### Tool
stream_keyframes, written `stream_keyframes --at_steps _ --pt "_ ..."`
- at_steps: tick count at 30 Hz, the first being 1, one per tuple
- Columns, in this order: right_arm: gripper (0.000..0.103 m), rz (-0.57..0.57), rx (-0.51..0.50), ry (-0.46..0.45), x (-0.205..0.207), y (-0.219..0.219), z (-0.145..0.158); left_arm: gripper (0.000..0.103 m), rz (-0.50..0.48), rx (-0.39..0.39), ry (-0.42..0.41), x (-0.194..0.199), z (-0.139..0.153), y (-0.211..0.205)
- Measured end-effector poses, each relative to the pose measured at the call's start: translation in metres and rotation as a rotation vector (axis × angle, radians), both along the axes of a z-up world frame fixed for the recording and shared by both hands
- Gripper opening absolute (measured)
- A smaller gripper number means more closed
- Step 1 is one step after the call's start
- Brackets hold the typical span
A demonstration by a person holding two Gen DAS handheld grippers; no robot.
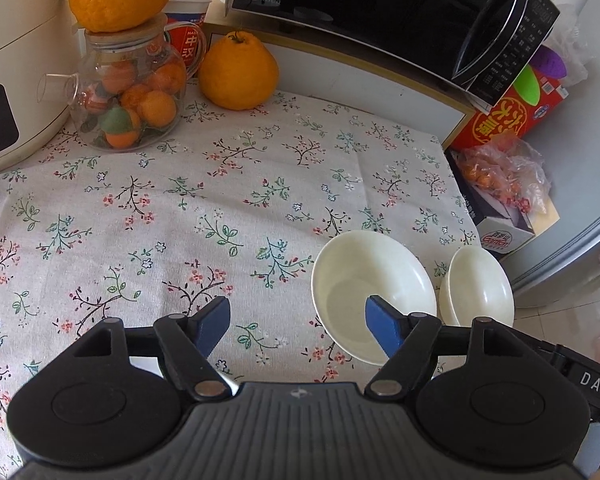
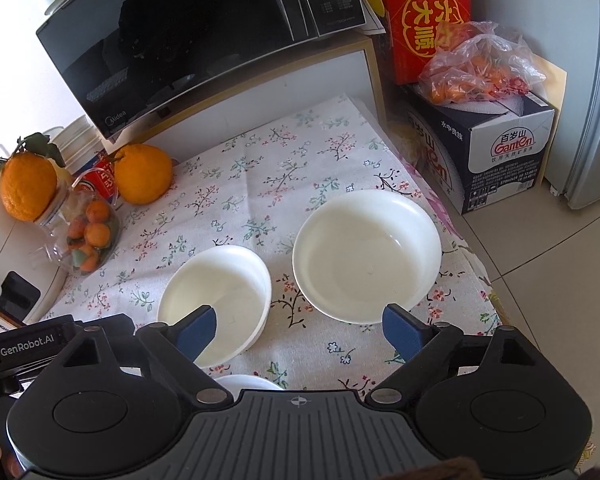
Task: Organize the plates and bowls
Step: 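Move both grippers to the larger white bowl on the tablecloth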
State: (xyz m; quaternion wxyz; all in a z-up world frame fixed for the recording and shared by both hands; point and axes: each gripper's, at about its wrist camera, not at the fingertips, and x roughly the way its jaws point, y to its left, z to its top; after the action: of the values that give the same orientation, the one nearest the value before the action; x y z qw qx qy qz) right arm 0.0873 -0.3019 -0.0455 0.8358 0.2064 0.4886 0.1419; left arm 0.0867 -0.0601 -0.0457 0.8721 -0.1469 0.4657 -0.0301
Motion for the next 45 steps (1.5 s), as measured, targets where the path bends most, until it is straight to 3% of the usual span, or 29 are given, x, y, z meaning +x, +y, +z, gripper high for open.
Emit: stream_keyframes --at_steps 15,18,26,33,45 --pt "0.091 -0.072 0.15 0.063 0.011 -0.002 -0.012 0.072 0.023 -0.004 0.034 0.023 -0.016 0.001" --pt "0.086 -0.063 0.147 0.06 0.011 0.003 -0.012 0.071 0.018 -0.013 0.033 0.026 -0.016 -0.002" --pt "0.056 -0.046 0.198 0.121 0.016 0.015 -0.025 0.058 0.009 -0.012 0.04 0.032 -0.02 -0.008" --pt "0.049 -0.048 0.181 0.136 0.024 0.025 -0.031 0.046 -0.011 0.0 0.048 0.038 -0.026 -0.014" --pt "0.041 -0.049 0.139 0.156 0.034 0.04 -0.038 0.041 -0.025 0.001 0.062 0.043 -0.033 -0.018"
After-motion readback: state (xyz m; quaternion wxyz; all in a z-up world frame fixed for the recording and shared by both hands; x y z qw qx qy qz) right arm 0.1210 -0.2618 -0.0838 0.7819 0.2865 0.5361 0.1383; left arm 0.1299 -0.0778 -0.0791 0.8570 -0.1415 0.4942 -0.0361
